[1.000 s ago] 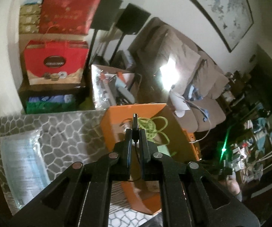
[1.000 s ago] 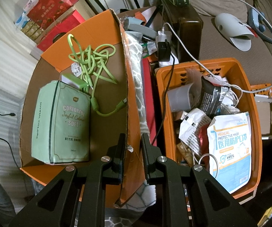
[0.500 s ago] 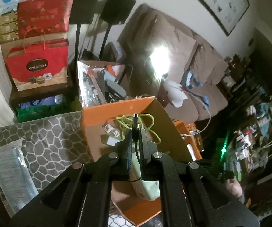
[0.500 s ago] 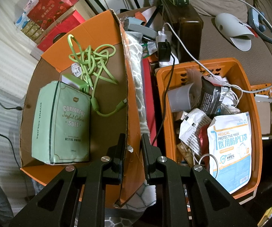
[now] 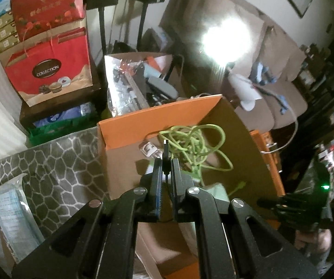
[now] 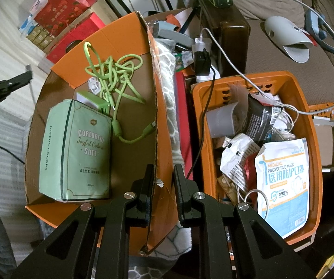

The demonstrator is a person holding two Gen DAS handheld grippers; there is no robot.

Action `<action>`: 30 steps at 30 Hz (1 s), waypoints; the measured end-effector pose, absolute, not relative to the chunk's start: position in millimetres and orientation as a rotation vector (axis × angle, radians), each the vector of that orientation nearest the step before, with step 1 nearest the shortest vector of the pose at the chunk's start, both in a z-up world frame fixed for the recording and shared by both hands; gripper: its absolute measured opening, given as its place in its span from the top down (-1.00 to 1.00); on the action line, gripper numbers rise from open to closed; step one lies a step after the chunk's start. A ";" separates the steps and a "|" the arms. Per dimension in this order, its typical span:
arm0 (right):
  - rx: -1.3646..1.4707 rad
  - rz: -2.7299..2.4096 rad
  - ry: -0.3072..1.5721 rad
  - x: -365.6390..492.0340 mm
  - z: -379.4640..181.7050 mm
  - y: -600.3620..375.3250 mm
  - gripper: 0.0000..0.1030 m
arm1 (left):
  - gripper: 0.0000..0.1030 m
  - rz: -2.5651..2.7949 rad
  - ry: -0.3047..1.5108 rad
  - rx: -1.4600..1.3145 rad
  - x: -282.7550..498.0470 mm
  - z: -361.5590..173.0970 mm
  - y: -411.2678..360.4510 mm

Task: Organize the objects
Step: 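Carry the black cable over the cardboard box with the left tool, then lower the cable into the box and open the left tool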

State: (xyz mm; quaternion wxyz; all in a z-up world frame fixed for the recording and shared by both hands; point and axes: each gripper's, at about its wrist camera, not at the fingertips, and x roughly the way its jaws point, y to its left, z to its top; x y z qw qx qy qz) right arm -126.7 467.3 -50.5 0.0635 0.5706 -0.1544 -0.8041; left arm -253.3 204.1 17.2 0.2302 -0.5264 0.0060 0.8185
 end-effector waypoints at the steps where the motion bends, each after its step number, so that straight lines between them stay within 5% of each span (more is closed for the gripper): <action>1: 1.724 -2.429 -0.466 -126.7 -50.5 467.3 0.70 | 0.88 2.255 0.031 -1.457 -255.5 12.7 207.0; 23: 1.737 -2.425 -0.451 -128.6 -49.2 466.9 0.70 | 0.87 2.237 0.145 -1.601 -287.2 -52.4 244.9; 30: 1.738 -2.425 -0.454 -128.4 -49.7 467.0 0.70 | 0.56 2.242 0.134 -1.581 -281.7 -43.3 238.4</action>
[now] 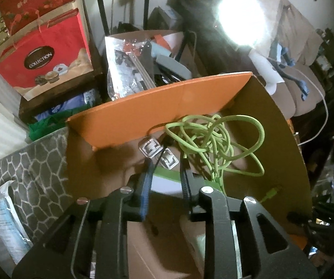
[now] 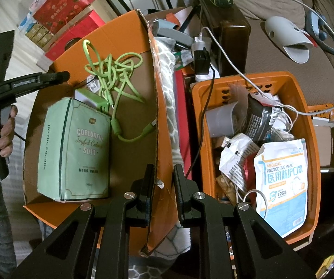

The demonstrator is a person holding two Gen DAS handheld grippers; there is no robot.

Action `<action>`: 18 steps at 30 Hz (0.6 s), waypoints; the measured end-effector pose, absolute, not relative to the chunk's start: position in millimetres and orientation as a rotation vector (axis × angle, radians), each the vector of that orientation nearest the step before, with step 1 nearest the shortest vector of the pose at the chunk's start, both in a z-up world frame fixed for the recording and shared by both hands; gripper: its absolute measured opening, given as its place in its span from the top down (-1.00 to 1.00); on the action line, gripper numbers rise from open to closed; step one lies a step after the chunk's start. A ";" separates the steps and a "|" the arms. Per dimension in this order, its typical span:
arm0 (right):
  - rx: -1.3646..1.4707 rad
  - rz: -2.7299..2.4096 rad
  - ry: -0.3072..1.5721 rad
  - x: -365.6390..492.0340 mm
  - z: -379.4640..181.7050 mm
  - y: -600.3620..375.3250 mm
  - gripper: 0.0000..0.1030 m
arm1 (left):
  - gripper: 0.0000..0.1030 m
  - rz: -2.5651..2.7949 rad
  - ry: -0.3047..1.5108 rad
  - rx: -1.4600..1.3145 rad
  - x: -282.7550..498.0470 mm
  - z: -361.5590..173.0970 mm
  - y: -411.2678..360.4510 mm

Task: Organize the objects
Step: 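Lower the cable into the box and open the left tool, then move the left tool back over the clear plastic bag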

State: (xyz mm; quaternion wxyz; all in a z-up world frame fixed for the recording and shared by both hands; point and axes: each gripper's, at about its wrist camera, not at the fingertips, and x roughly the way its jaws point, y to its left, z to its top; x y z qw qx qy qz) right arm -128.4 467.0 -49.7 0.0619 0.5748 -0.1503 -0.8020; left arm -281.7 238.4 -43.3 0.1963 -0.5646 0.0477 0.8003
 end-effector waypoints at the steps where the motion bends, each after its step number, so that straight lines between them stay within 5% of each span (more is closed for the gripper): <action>1: 1.738 -2.425 -0.454 -128.4 -49.7 467.0 0.70 | 0.56 2.240 0.122 -1.575 -280.0 -39.7 235.3; 12: 1.736 -2.427 -0.454 -128.6 -49.8 467.1 0.70 | 0.03 2.263 0.126 -1.448 -247.6 3.0 210.6; 16: 1.735 -2.428 -0.455 -129.0 -49.6 467.3 0.70 | 0.02 2.288 0.145 -1.421 -236.1 14.4 200.1; 18: 1.734 -2.429 -0.454 -129.2 -49.5 467.2 0.70 | -0.25 2.296 0.144 -1.411 -231.4 17.7 193.5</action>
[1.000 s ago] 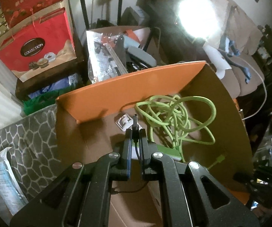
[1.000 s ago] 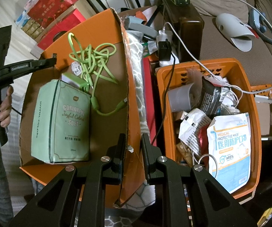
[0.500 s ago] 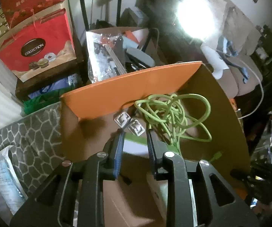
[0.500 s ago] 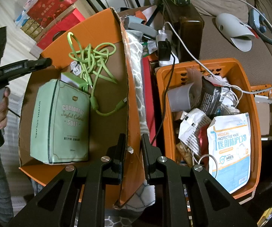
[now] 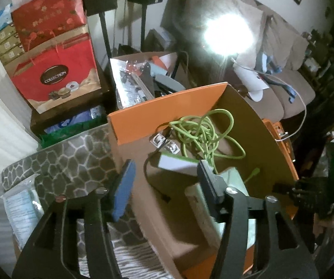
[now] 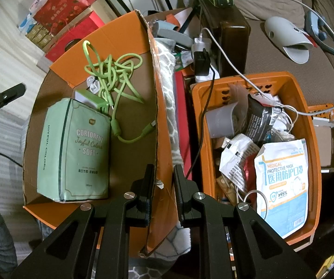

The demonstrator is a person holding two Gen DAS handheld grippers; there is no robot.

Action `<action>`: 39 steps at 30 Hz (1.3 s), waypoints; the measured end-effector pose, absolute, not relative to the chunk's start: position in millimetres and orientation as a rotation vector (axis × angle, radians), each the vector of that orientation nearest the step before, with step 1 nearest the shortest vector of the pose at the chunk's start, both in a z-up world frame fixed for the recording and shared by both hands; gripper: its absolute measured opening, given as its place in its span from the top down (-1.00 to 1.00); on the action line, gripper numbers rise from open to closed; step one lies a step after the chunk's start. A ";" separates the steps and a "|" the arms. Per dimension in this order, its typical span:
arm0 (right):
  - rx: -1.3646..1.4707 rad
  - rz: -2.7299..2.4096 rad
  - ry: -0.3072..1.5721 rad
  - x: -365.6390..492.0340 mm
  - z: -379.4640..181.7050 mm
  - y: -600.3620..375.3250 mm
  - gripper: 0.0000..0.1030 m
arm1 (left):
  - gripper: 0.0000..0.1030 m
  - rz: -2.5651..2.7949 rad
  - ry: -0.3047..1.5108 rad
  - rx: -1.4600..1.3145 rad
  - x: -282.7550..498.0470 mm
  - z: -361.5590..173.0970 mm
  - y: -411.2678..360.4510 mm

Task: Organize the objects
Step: 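Move the left tool back over the clear plastic bag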

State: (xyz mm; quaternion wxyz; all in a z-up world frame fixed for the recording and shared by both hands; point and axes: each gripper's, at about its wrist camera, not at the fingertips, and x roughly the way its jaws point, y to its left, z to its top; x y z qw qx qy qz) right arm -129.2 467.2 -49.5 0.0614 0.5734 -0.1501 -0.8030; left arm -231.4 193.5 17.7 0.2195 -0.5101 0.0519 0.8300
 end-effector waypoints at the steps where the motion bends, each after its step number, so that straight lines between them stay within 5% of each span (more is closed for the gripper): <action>1: 1.735 -2.428 -0.453 -128.9 -49.6 467.3 0.70 | -0.30 2.309 0.143 -1.402 -228.2 19.7 189.4; 6: 1.735 -2.430 -0.451 -129.7 -49.0 467.5 0.69 | -0.33 2.333 0.137 -1.395 -219.8 24.7 171.3; 9: 1.734 -2.431 -0.452 -130.0 -48.3 467.7 0.69 | -0.67 2.354 0.109 -1.390 -214.3 25.8 157.0; 16: 1.733 -2.431 -0.456 -130.4 -47.9 468.4 0.70 | -0.80 2.385 0.042 -1.400 -204.4 24.8 119.5; 39: 1.735 -2.438 -0.454 -129.3 -49.4 470.4 0.70 | -0.81 2.559 -0.021 -1.625 -177.3 -27.2 -57.0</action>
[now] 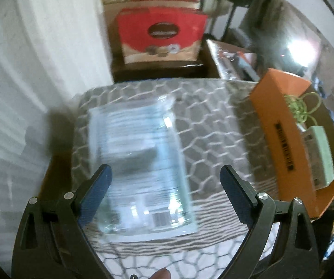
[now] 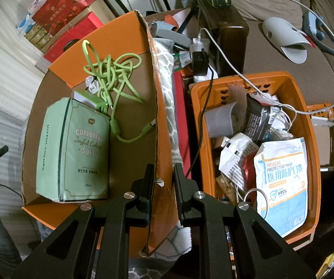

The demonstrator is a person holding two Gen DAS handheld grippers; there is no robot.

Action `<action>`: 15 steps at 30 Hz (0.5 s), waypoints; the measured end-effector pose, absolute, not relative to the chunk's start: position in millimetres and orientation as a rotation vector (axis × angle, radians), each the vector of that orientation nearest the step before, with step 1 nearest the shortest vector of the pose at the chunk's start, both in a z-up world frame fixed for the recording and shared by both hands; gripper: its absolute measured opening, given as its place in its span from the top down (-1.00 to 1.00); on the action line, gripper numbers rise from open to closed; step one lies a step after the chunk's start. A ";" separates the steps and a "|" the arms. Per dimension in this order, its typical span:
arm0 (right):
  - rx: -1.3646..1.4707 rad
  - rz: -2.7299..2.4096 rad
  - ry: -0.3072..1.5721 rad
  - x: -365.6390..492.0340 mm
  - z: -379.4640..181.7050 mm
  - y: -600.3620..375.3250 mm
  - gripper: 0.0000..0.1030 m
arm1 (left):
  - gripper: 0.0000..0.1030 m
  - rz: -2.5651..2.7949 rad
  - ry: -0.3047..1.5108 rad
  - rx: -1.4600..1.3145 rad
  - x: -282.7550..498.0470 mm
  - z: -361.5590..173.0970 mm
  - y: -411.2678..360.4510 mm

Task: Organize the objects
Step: 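Move the left tool back over the clear plastic bag, then grasp the clear plastic bag by its edge with the left tool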

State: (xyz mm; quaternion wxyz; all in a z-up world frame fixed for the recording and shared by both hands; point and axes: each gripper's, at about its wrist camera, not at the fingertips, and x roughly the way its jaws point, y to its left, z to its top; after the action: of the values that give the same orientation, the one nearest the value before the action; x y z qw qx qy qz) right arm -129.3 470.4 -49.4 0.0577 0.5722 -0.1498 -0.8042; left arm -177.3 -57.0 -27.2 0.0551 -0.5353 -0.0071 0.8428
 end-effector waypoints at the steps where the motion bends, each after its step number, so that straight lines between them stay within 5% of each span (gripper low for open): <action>1: 1.735 -2.439 -0.454 -129.1 -49.4 470.5 0.70 | -0.81 2.560 -0.028 -1.636 -175.9 -30.2 -63.7; 15: 1.739 -2.444 -0.457 -127.1 -52.6 470.6 0.70 | -0.81 2.613 -0.161 -1.675 -171.3 -63.1 -142.9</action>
State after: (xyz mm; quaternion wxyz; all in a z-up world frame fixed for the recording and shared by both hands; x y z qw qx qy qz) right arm -127.1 470.6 -52.6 0.0534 0.5724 -0.1502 -0.8043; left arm -171.3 -142.9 -63.1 0.0168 -0.5389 -0.0517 0.8406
